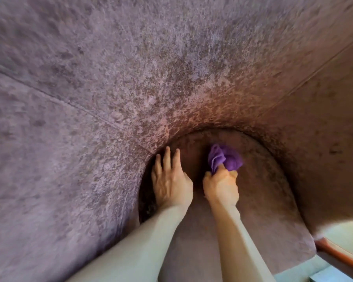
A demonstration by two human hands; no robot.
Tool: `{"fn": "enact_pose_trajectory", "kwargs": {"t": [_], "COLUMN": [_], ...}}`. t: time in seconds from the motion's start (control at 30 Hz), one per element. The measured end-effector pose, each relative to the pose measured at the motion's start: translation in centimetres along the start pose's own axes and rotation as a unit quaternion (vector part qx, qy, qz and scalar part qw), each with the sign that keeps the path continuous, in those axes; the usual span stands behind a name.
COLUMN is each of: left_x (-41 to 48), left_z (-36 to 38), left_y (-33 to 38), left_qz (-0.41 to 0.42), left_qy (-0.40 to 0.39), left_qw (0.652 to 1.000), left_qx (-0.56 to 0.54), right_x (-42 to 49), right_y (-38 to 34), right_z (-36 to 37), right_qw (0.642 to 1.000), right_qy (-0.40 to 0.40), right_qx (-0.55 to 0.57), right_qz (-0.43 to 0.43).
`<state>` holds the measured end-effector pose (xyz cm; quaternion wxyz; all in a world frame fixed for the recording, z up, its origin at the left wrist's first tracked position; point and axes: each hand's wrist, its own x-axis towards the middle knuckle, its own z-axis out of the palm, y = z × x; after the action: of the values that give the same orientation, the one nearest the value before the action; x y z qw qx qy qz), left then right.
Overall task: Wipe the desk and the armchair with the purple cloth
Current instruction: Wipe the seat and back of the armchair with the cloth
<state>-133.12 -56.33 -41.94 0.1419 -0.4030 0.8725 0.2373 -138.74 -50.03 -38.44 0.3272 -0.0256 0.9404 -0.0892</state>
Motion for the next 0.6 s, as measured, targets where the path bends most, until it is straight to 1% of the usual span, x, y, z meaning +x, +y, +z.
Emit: {"fn": "enact_pose_trajectory", "kwargs": {"t": [0.03,0.07,0.1,0.13,0.17,0.23,0.27,0.3,0.33,0.37,0.4,0.43,0.47,0.5,0.57,0.6], "left_x": [-1.4,-1.2,-0.8,-0.8,-1.2,-0.9,-0.1,0.4,0.5,0.5,0.5,0.7,0.9,1.0,0.8,0.8], "left_z": [-0.8,-0.5,-0.7,-0.7,-0.8,-0.9,-1.1,-1.1,-1.5,-1.9,-2.2,-2.5,-2.7,-2.6,-2.3,-2.1], "left_y": [-2.3,-3.3,-4.2,-4.0,-3.0,-2.8,-3.7,-4.0,-3.8,-3.3,-3.0,-3.0,-3.2,-3.4,-3.4,-3.5], "left_qz": [-0.006,-0.047,-0.039,-0.015,-0.006,-0.004,-0.008,-0.011,-0.004,0.006,0.008,0.011,0.013,0.015,0.019,0.020], "left_qy": [-0.030,-0.028,-0.058,-0.072,-0.076,-0.103,-0.112,-0.106,-0.107,-0.121,-0.139,-0.145,-0.148,-0.151,-0.155,-0.155], "left_qw": [0.999,0.998,0.996,0.996,0.996,0.994,0.992,0.993,0.992,0.989,0.985,0.984,0.983,0.983,0.981,0.980], "left_qx": [-0.011,0.028,0.048,0.043,0.036,0.041,0.056,0.054,0.073,0.088,0.098,0.101,0.103,0.106,0.115,0.119], "right_x": [0.1,0.0,-0.2,-0.1,0.2,1.1,1.5,1.6,1.6,1.4,1.1,0.8,0.6,0.6,1.0,1.2], "right_y": [1.0,2.0,2.7,3.2,3.5,3.5,2.8,1.8,0.9,0.0,-0.6,-0.9,-0.8,-0.5,0.4,0.6], "right_z": [-0.2,-0.7,-1.3,-2.1,-2.8,-3.2,-3.0,-2.6,-2.0,-1.3,-1.0,-0.9,-0.9,-0.9,-1.5,-1.7], "right_qw": [0.998,0.992,0.989,0.991,0.996,0.999,0.998,0.999,0.999,0.996,0.991,0.988,0.989,0.993,0.987,0.981], "right_qy": [-0.050,-0.088,-0.098,-0.080,-0.041,0.042,0.050,0.021,-0.030,-0.084,-0.121,-0.133,-0.107,-0.046,0.116,0.157], "right_qx": [-0.048,-0.083,-0.100,-0.093,-0.064,0.012,0.037,0.039,0.029,0.019,0.018,0.029,0.043,0.063,0.106,0.109], "right_qz": [-0.010,-0.032,-0.050,-0.058,-0.054,-0.015,0.002,0.003,-0.012,-0.035,-0.058,-0.076,-0.089,-0.087,-0.018,0.026]}}
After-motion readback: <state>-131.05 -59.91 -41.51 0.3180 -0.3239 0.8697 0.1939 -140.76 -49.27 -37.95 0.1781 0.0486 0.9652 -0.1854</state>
